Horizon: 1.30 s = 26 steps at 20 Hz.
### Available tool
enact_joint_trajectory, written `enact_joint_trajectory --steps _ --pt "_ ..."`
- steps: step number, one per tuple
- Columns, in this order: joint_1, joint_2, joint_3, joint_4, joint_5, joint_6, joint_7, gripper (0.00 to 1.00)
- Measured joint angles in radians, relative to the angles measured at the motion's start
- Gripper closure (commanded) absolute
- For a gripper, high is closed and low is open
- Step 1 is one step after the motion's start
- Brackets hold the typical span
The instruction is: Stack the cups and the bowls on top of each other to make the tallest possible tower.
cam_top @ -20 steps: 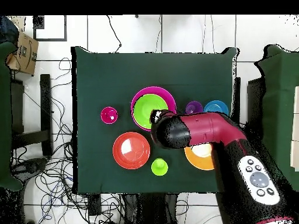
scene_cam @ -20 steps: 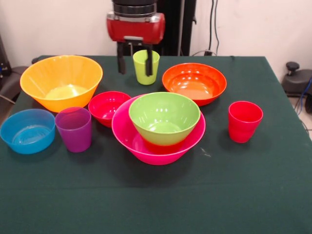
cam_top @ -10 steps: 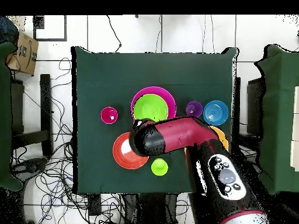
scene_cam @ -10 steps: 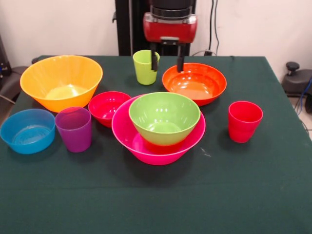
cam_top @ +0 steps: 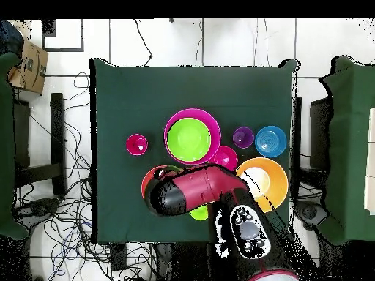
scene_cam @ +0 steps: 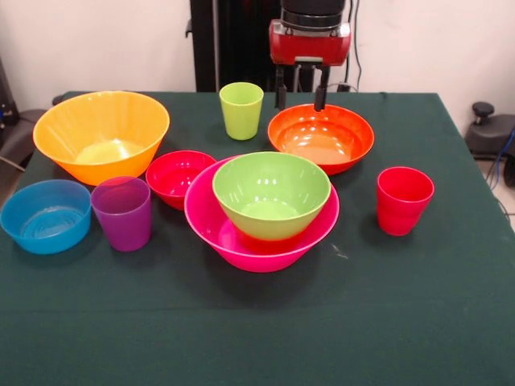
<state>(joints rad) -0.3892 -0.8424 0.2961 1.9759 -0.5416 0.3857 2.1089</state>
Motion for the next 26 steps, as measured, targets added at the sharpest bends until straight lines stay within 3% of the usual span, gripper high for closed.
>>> enact_joint_trajectory --steps 8,19,26 --pt "0.058 0.019 -0.106 0.02 0.0 -0.057 0.0 0.0" --pt "0.16 0.119 -0.272 0.024 0.009 -0.205 0.0 0.0" --pt "0.232 0.195 -0.362 0.063 0.116 -0.307 0.044 0.0"
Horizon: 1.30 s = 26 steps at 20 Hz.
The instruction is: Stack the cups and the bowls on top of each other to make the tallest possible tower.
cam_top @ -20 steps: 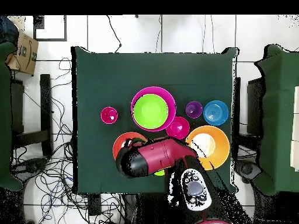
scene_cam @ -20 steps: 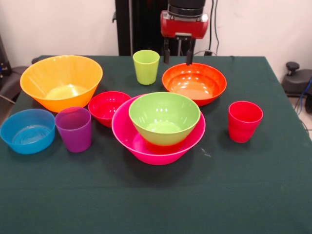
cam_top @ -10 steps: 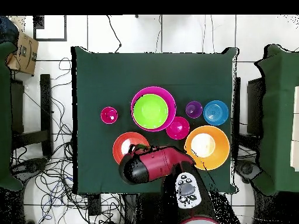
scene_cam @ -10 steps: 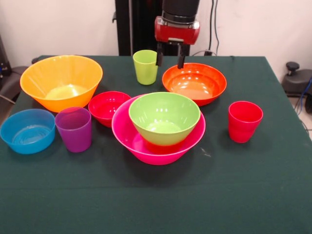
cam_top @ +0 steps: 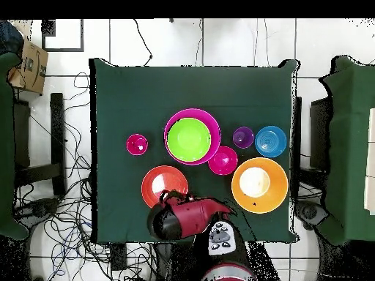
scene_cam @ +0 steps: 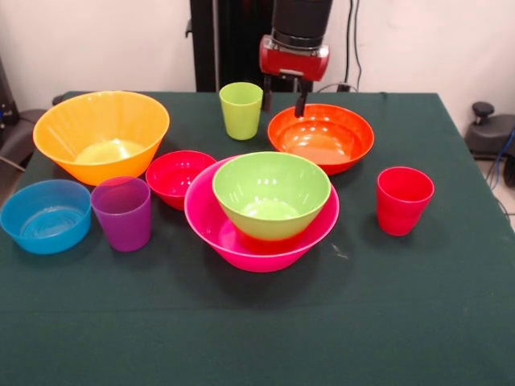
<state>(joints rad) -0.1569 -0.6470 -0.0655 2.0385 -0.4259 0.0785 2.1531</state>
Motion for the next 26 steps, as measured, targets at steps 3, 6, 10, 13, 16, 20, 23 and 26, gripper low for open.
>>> enact_joint_trajectory --steps 3,6,10,13,16,20,23,26 --pt "0.015 0.017 -0.017 0.016 0.028 -0.025 0.024 0.0" --pt "0.031 0.048 -0.04 0.037 0.053 -0.066 0.054 0.0" --pt "0.027 0.079 -0.056 0.043 0.054 -0.091 0.06 0.0" --pt "0.015 0.099 -0.063 0.043 0.054 -0.103 0.06 0.0" --pt "0.004 0.115 -0.07 0.043 0.055 -0.12 0.06 0.0" --pt "0.002 0.146 -0.086 0.043 0.055 -0.151 0.06 0.0" --pt "0.005 0.169 -0.097 0.043 0.055 -0.178 0.06 0.0" --pt "0.009 0.196 -0.105 0.043 0.055 -0.211 0.06 0.0"
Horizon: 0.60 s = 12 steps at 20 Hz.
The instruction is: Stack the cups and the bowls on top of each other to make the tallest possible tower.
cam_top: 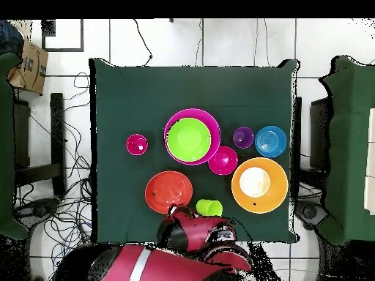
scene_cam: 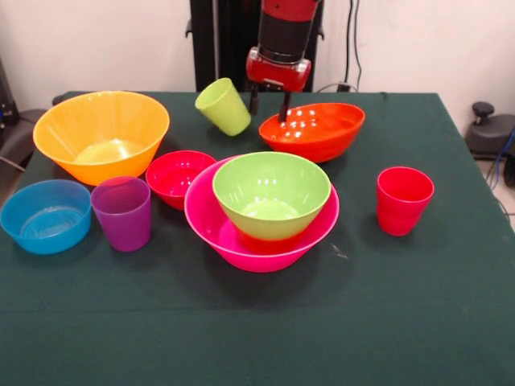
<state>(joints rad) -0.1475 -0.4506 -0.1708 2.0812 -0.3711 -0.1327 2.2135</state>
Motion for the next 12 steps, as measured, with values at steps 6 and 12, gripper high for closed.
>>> enact_joint_trajectory --steps 6,12 --pt "0.01 0.044 -0.004 -0.001 0.002 -0.039 0.0 0.0" --pt "0.017 0.057 -0.004 -0.001 0.007 -0.046 0.0 0.0"
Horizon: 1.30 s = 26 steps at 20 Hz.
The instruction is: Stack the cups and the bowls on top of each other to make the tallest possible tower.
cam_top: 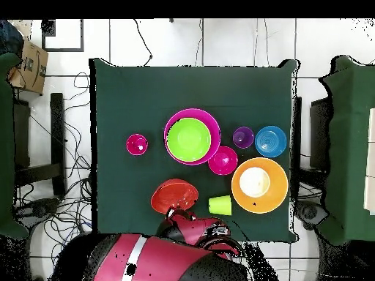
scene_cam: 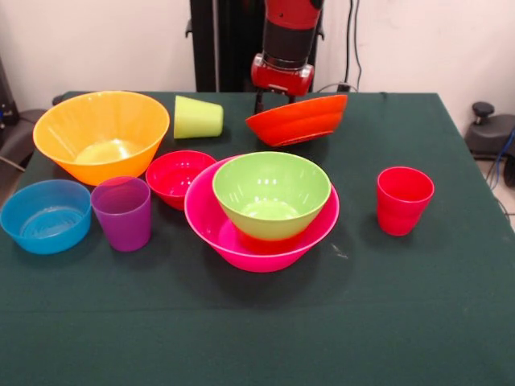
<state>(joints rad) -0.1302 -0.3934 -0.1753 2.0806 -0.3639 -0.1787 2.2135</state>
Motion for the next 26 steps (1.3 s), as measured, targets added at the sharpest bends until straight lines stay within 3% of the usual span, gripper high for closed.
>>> enact_joint_trajectory --steps 7,20,26 --pt "0.002 -0.017 0.002 0.001 0.013 0.001 0.0 0.0" --pt "-0.039 -0.173 0.045 0.001 0.045 0.125 0.0 0.0" --pt "-0.046 -0.181 0.049 0.001 0.044 0.131 0.0 0.0"
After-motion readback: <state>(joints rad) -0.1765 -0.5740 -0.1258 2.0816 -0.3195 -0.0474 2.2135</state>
